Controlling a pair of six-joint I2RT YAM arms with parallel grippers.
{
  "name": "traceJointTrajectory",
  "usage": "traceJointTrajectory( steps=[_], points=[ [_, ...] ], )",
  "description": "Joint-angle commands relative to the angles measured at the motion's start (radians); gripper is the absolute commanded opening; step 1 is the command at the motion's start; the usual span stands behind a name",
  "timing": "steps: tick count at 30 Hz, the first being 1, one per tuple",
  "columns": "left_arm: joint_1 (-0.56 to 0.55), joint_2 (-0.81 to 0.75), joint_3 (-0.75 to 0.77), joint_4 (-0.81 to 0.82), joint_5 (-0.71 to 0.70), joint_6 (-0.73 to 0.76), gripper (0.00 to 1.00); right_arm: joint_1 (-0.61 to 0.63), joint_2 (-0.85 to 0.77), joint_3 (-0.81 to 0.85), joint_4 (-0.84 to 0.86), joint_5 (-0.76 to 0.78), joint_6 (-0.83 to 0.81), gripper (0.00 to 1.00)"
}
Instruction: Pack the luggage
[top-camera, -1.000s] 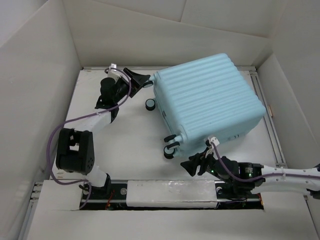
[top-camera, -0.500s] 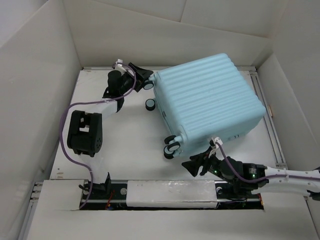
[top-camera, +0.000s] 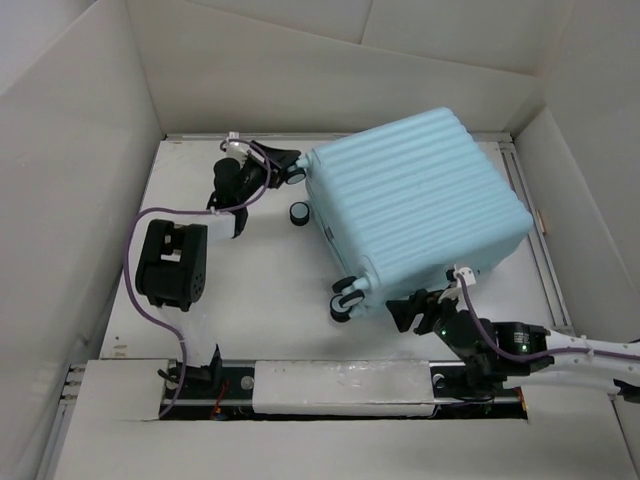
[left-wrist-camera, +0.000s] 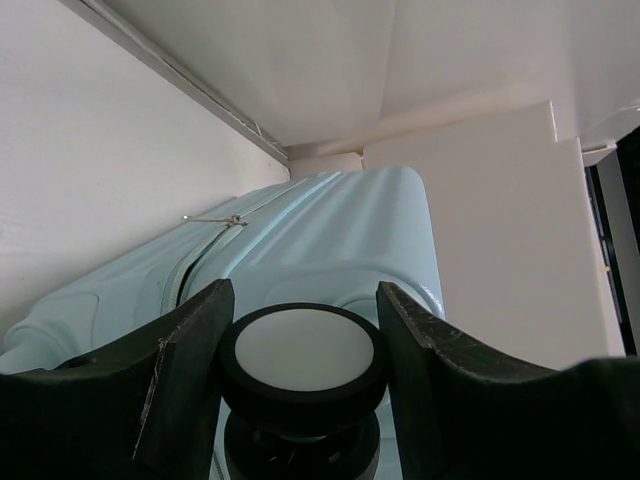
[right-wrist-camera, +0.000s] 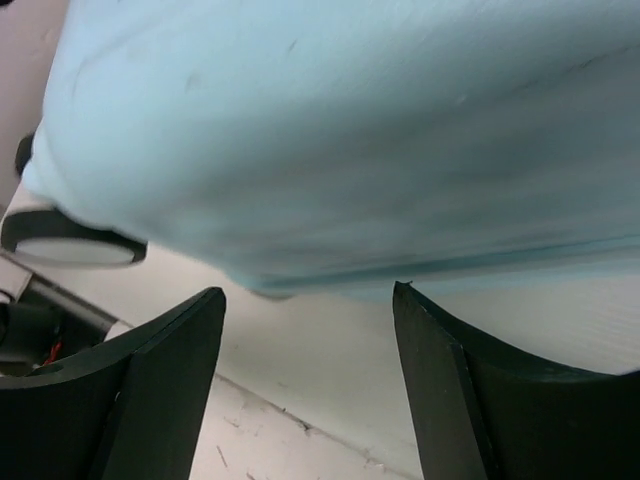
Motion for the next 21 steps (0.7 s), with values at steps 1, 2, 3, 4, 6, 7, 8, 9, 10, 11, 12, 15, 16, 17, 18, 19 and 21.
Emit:
traceJointTrajectory(
  steps=[1,2,3,4,6,7,8,9,10,11,12,15,16,17,18,19,21],
  points=[
    [0.015,-0.134,-0.100,0.098,0.069,0.010,0.00,-0.031,-0.008,0.055,-0.117,0.097,0.063,0.74],
    [0.033,-0.185,-0.162,0.098,0.069,0.010,0.00,-0.048,0.001,0.055,-0.117,0.097,0.063,0.73],
    [0.048,-0.212,-0.193,0.098,0.054,0.010,0.00,-0.094,0.019,0.066,-0.108,0.097,0.037,0.73],
    [0.059,-0.239,-0.220,0.098,0.053,0.021,0.00,-0.120,0.032,0.066,-0.082,0.053,0.003,0.71],
    [0.080,-0.331,-0.305,0.084,0.040,0.021,0.00,-0.233,0.095,0.066,0.060,-0.062,-0.146,0.71],
    [0.081,-0.367,-0.330,0.066,0.040,0.036,0.00,-0.284,0.125,0.066,0.115,-0.063,-0.196,0.71],
    [0.081,-0.400,-0.350,0.043,0.040,0.051,0.00,-0.336,0.162,0.066,0.174,-0.178,-0.245,0.71],
    [0.081,-0.475,-0.393,0.022,0.027,0.077,0.00,-0.387,0.238,0.075,0.282,-0.239,-0.291,0.71],
    [0.081,-0.515,-0.417,0.003,0.014,0.086,0.00,-0.471,0.277,0.084,0.330,-0.286,-0.369,0.70],
    [0.081,-0.558,-0.442,-0.029,0.014,0.096,0.00,-0.502,0.312,0.107,0.373,-0.370,-0.402,0.69],
    [0.081,-0.601,-0.489,-0.054,0.003,0.108,0.00,-0.528,0.375,0.121,0.451,-0.402,-0.434,0.67],
    [0.081,-0.788,-0.552,-0.167,-0.037,0.154,0.00,-0.602,0.455,0.211,0.504,-0.458,-0.518,0.63],
    [0.081,-0.880,-0.588,-0.199,-0.046,0.168,0.00,-0.619,0.495,0.237,0.504,-0.471,-0.546,0.62],
    [0.081,-0.923,-0.603,-0.230,-0.060,0.180,0.00,-0.660,0.513,0.263,0.504,-0.491,-0.558,0.62],
    [0.081,-0.963,-0.615,-0.279,-0.060,0.195,0.00,-0.677,0.529,0.299,0.504,-0.538,-0.568,0.60],
    [0.081,-1.000,-0.626,-0.307,-0.071,0.205,0.00,-0.689,0.538,0.308,0.504,-0.554,-0.568,0.60],
    [0.081,-1.097,-0.639,-0.386,-0.080,0.237,0.00,-0.689,0.518,0.308,0.481,-0.567,-0.551,0.60]
  ],
)
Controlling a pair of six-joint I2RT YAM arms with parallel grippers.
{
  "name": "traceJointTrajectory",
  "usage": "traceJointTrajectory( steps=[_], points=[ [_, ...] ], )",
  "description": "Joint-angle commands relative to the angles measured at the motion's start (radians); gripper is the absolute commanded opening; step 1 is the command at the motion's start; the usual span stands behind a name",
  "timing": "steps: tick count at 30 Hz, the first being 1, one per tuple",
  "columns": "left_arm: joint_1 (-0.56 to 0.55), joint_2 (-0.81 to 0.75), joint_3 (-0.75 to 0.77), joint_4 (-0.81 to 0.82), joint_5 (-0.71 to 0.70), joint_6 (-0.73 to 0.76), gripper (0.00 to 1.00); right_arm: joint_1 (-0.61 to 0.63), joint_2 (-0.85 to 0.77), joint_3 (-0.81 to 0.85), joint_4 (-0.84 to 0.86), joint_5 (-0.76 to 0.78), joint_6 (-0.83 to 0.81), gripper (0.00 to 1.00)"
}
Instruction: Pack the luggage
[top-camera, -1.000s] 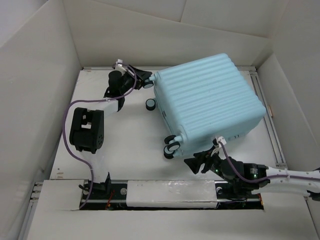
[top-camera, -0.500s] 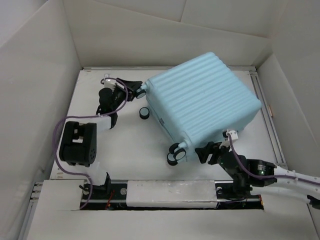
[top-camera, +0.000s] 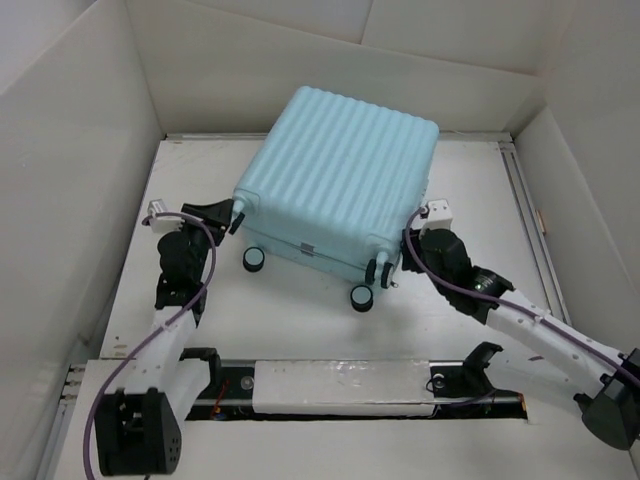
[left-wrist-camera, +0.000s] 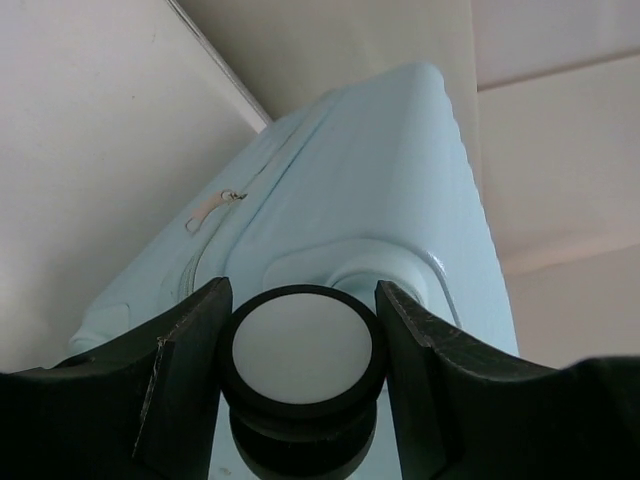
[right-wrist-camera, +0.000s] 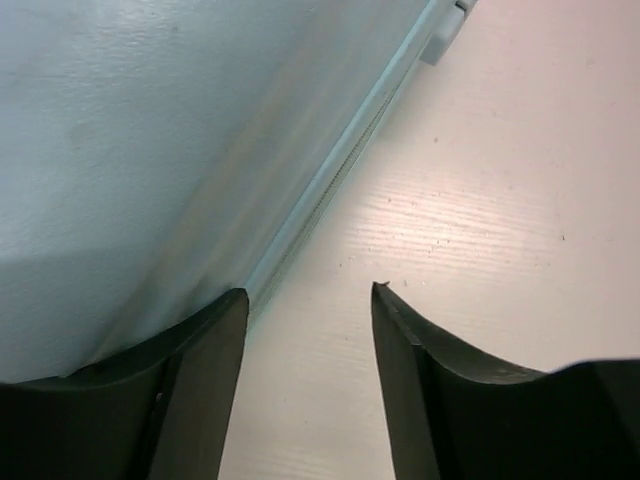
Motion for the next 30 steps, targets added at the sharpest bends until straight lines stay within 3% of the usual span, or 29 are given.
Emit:
traceJointTrajectory(
  steps=[1,3,6,8,11,14,15,18,21,25,30],
  points=[
    [-0.095,-0.153,0.007,-0.041,0.287,0.052,0.00,0.022,-0.031,0.030,0.266,-0.177,0.003,0.57],
    [-0.095,-0.208,0.044,-0.104,0.287,0.083,0.00,0.048,-0.156,-0.056,0.266,-0.149,0.076,0.51],
    [-0.095,-0.239,0.073,-0.179,0.276,0.115,0.00,0.074,-0.362,-0.264,0.298,-0.138,0.173,0.33],
    [-0.095,-0.252,0.100,-0.202,0.276,0.124,0.00,0.074,-0.467,-0.390,0.330,-0.149,0.191,0.13],
    [-0.095,-0.262,0.111,-0.212,0.285,0.124,0.00,0.083,-0.511,-0.465,0.366,-0.178,0.178,0.04],
    [-0.095,-0.283,0.111,-0.221,0.296,0.124,0.00,0.083,-0.511,-0.475,0.404,-0.219,0.130,0.16],
    [-0.095,-0.283,0.111,-0.221,0.305,0.124,0.00,0.083,-0.496,-0.475,0.404,-0.233,0.118,0.31],
    [-0.095,-0.303,0.102,-0.221,0.305,0.124,0.00,0.083,-0.461,-0.466,0.430,-0.233,0.098,0.47],
    [-0.095,-0.303,0.084,-0.221,0.325,0.133,0.00,0.083,-0.430,-0.466,0.439,-0.201,0.089,0.48],
    [-0.095,-0.294,0.074,-0.212,0.325,0.142,0.00,0.083,-0.421,-0.479,0.439,-0.210,0.089,0.42],
    [-0.095,-0.294,0.074,-0.212,0.325,0.152,0.00,0.083,-0.480,-0.502,0.371,-0.138,0.187,0.42]
  ],
)
